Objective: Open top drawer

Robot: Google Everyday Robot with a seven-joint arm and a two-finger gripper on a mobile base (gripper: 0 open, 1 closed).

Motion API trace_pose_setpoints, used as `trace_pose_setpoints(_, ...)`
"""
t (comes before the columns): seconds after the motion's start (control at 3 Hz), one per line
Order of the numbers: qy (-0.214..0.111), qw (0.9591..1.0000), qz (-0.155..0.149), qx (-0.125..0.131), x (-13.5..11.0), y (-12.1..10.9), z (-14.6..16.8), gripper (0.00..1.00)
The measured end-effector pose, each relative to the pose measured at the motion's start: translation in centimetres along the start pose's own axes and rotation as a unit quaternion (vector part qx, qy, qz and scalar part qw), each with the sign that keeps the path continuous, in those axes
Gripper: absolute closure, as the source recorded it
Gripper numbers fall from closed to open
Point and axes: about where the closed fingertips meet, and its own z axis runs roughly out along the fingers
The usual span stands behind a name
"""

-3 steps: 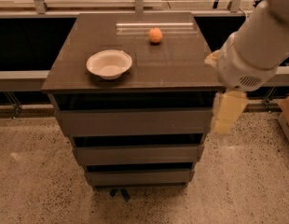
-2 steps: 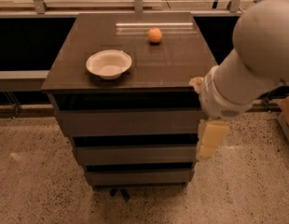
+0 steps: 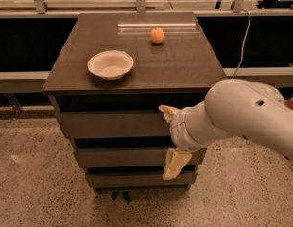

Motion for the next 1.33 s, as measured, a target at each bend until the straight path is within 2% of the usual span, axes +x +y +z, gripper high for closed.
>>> trace_pose_setpoints(0.33, -0.023, 0.9980, -0.029, 0.051, -2.7, -3.0, 3.2, 0.00)
trace_pose_setpoints(0.67, -0.023, 0.9981, -0.029, 0.050, -2.7, -2.9, 3.1, 0.00)
trace_pose_setpoints(1.0, 0.008, 0.9986, -0.043, 0.031, -2.3, -2.3, 4.3, 0.00)
trace_pose_setpoints(1.33, 0.081, 0.9945, -0.065, -0.005, 0.2, -0.8, 9.1, 0.00)
